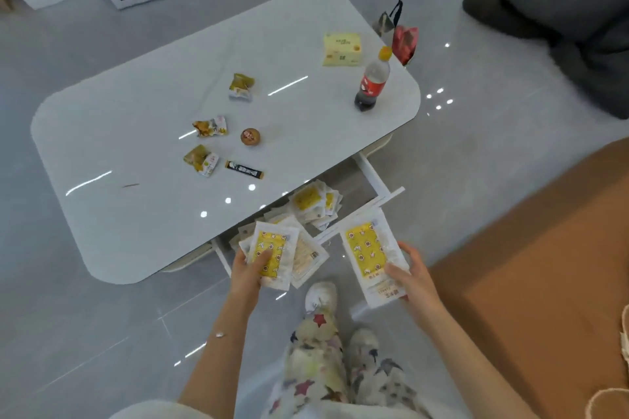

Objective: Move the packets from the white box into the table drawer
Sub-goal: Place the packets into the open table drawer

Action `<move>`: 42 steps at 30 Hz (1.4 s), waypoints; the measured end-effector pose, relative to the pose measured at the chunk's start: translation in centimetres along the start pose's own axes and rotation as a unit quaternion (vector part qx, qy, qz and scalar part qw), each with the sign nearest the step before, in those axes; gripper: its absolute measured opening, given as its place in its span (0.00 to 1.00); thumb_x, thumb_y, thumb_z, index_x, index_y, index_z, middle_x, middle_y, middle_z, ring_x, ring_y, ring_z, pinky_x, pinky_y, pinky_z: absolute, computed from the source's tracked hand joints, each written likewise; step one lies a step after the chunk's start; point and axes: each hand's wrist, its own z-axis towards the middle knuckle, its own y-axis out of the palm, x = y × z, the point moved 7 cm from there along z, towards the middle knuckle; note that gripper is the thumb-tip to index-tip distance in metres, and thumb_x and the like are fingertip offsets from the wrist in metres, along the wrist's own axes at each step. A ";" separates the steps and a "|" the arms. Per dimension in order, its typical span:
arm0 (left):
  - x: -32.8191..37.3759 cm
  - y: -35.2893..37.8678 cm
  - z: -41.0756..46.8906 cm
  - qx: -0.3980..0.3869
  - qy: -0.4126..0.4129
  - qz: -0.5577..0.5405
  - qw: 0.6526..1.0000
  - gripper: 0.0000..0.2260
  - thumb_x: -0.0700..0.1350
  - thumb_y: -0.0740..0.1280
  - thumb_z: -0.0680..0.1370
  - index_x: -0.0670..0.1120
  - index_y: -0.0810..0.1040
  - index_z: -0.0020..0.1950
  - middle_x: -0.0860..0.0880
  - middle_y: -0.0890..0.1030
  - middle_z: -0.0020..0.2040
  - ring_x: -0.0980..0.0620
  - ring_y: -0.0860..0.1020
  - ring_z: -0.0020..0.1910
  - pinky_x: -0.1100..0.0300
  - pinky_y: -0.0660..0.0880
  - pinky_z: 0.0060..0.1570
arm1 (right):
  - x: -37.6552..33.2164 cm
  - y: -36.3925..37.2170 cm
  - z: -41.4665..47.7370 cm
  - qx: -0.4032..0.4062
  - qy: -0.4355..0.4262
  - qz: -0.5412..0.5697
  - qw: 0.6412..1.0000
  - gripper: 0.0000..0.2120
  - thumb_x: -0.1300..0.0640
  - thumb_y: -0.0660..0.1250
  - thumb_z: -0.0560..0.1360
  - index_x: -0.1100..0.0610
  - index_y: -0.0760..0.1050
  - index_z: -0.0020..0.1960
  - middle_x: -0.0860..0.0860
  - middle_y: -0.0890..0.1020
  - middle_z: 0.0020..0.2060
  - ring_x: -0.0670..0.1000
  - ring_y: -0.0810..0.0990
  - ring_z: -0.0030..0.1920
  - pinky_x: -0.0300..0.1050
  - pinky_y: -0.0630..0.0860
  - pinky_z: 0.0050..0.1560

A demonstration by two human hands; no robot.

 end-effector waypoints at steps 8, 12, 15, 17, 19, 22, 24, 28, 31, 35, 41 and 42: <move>-11.0 -1.9 16.8 0.106 -0.082 -0.117 0.984 0.20 0.38 0.69 0.77 0.44 0.71 0.67 0.41 0.80 0.60 0.45 0.82 0.51 0.45 0.79 0.53 | 5.0 8.4 24.5 -0.059 0.012 -0.157 0.986 0.24 0.66 0.67 0.74 0.45 0.66 0.63 0.51 0.77 0.56 0.51 0.80 0.50 0.47 0.79 0.45; -15.1 -3.2 24.0 0.154 -0.105 -0.178 0.966 0.21 0.39 0.71 0.76 0.47 0.71 0.67 0.44 0.81 0.59 0.45 0.82 0.55 0.42 0.77 0.58 | 8.5 13.0 33.8 -0.108 0.026 -0.232 0.966 0.24 0.65 0.66 0.75 0.44 0.65 0.64 0.45 0.77 0.51 0.46 0.79 0.47 0.40 0.76 0.36; -17.0 -3.7 27.3 0.190 -0.115 -0.189 0.957 0.26 0.41 0.73 0.74 0.51 0.69 0.69 0.47 0.80 0.60 0.47 0.80 0.57 0.46 0.76 0.61 | 11.2 15.1 38.3 -0.115 0.036 -0.257 0.959 0.25 0.66 0.66 0.75 0.46 0.65 0.66 0.49 0.76 0.58 0.52 0.78 0.54 0.52 0.79 0.49; -18.1 -3.6 28.6 0.213 -0.115 -0.192 0.951 0.30 0.42 0.74 0.73 0.51 0.67 0.72 0.48 0.79 0.62 0.47 0.79 0.59 0.46 0.75 0.62 | 12.8 15.6 40.1 -0.103 0.056 -0.245 0.962 0.29 0.68 0.66 0.74 0.49 0.64 0.70 0.50 0.74 0.62 0.55 0.77 0.59 0.56 0.78 0.57; -18.4 -3.7 29.0 0.242 -0.107 -0.160 0.951 0.30 0.44 0.74 0.74 0.50 0.66 0.73 0.48 0.77 0.65 0.46 0.76 0.63 0.47 0.72 0.65 | 13.3 15.8 41.0 -0.085 0.056 -0.238 0.966 0.29 0.69 0.67 0.73 0.51 0.65 0.70 0.51 0.74 0.64 0.55 0.76 0.60 0.54 0.78 0.56; -17.6 -3.5 27.7 0.273 -0.094 -0.063 0.955 0.26 0.48 0.72 0.75 0.50 0.67 0.71 0.50 0.75 0.66 0.47 0.73 0.67 0.52 0.71 0.64 | 12.4 15.9 40.5 -0.060 0.027 -0.291 0.955 0.29 0.67 0.69 0.73 0.54 0.66 0.71 0.51 0.73 0.66 0.51 0.73 0.63 0.44 0.74 0.56; -16.4 -3.3 26.0 0.284 -0.106 -0.011 0.953 0.34 0.50 0.72 0.75 0.51 0.59 0.76 0.48 0.67 0.73 0.45 0.68 0.71 0.49 0.68 0.68 | 10.5 16.1 39.2 -0.064 -0.003 -0.347 0.936 0.29 0.67 0.69 0.73 0.55 0.66 0.71 0.52 0.74 0.67 0.53 0.73 0.66 0.45 0.72 0.61; -10.9 -3.6 20.4 0.301 -0.079 0.095 0.946 0.35 0.51 0.70 0.76 0.54 0.56 0.78 0.43 0.60 0.75 0.41 0.64 0.72 0.43 0.65 0.69 | 4.0 16.5 34.0 -0.082 -0.081 -0.456 0.883 0.29 0.65 0.67 0.73 0.56 0.65 0.72 0.56 0.71 0.68 0.56 0.71 0.67 0.43 0.68 0.60; -5.1 -2.6 14.8 0.272 -0.020 0.227 0.935 0.25 0.50 0.65 0.78 0.52 0.64 0.74 0.44 0.67 0.73 0.42 0.64 0.71 0.43 0.63 0.70 | -1.8 17.0 28.0 -0.107 -0.146 -0.530 0.829 0.28 0.60 0.69 0.74 0.56 0.66 0.72 0.55 0.72 0.68 0.57 0.70 0.68 0.49 0.68 0.67; 2.1 -0.7 6.9 0.255 0.042 0.440 0.860 0.22 0.53 0.60 0.79 0.52 0.66 0.73 0.47 0.64 0.75 0.43 0.55 0.76 0.43 0.49 0.74 | -8.8 18.1 19.3 -0.143 -0.236 -0.596 0.754 0.27 0.57 0.68 0.73 0.55 0.67 0.71 0.53 0.75 0.65 0.57 0.71 0.66 0.52 0.70 0.65; 10.0 0.2 -3.9 0.246 0.120 0.503 0.820 0.28 0.57 0.60 0.79 0.54 0.57 0.78 0.45 0.57 0.78 0.42 0.49 0.77 0.41 0.46 0.74 | -16.8 19.6 7.6 -0.161 -0.354 -0.687 0.614 0.26 0.50 0.63 0.77 0.51 0.63 0.74 0.55 0.62 0.74 0.58 0.56 0.75 0.53 0.60 0.71; 11.0 -0.2 -5.5 0.254 0.124 0.487 0.826 0.28 0.56 0.60 0.79 0.54 0.57 0.77 0.45 0.58 0.78 0.42 0.49 0.77 0.42 0.46 0.74 | -18.1 20.0 5.8 -0.164 -0.375 -0.682 0.606 0.26 0.51 0.62 0.77 0.51 0.62 0.74 0.55 0.59 0.75 0.57 0.53 0.76 0.54 0.57 0.72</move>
